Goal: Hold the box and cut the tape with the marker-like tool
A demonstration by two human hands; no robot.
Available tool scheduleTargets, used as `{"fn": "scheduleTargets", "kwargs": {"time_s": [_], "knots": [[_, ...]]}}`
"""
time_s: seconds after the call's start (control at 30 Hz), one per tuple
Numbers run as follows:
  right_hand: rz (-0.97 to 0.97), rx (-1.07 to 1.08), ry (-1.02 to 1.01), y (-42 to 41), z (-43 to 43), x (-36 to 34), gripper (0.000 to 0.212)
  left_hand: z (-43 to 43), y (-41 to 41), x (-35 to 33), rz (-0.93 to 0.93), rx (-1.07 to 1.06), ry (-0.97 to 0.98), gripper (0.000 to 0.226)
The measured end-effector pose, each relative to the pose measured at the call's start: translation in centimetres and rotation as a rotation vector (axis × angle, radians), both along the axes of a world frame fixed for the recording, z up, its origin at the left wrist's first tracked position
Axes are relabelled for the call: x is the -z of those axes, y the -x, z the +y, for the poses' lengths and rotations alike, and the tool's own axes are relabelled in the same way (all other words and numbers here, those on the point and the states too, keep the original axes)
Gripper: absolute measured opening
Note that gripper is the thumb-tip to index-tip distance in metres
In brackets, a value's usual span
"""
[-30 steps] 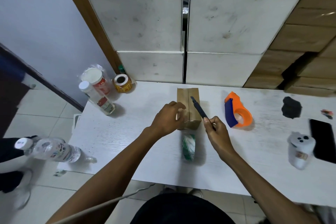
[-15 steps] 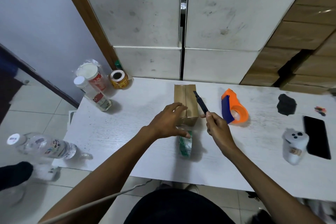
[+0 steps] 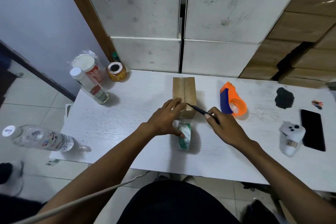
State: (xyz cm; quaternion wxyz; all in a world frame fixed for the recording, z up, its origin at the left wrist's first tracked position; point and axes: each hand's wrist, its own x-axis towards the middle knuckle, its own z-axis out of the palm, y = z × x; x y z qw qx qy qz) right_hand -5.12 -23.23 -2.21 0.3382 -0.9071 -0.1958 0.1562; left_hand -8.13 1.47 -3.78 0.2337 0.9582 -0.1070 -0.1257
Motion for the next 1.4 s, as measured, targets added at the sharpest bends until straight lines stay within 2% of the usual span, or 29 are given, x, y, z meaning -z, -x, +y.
{"fn": "scheduleTargets", "kwargs": {"time_s": [0.13,0.3,0.43,0.6,1.1,1.4], "knots": [[-0.144,-0.080,0.123,0.2,-0.3,0.1,0.025,-0.1,0.1,-0.1,0.013,-0.011,0.004,0.112],[-0.204,-0.098,0.196,0.2,0.2,0.8,0.022,0.0,0.1,-0.1,0.009,-0.004,-0.025,0.113],[-0.218,-0.106,0.197,-0.1,1.0,0.9,0.025,-0.1,-0.5,0.1,-0.023,0.064,-0.093,0.118],[-0.211,-0.100,0.211,-0.2,1.4,0.8,0.027,-0.6,-1.3,-0.3,0.051,0.119,-0.126,0.128],[-0.162,-0.134,0.211,-0.2,2.9,1.1,0.028,-1.0,-1.1,-0.5,0.072,0.113,-0.155,0.134],[-0.190,-0.119,0.308,-0.5,2.8,2.1,0.040,-1.0,-1.1,-0.2,0.096,0.092,-0.140,0.137]]}}
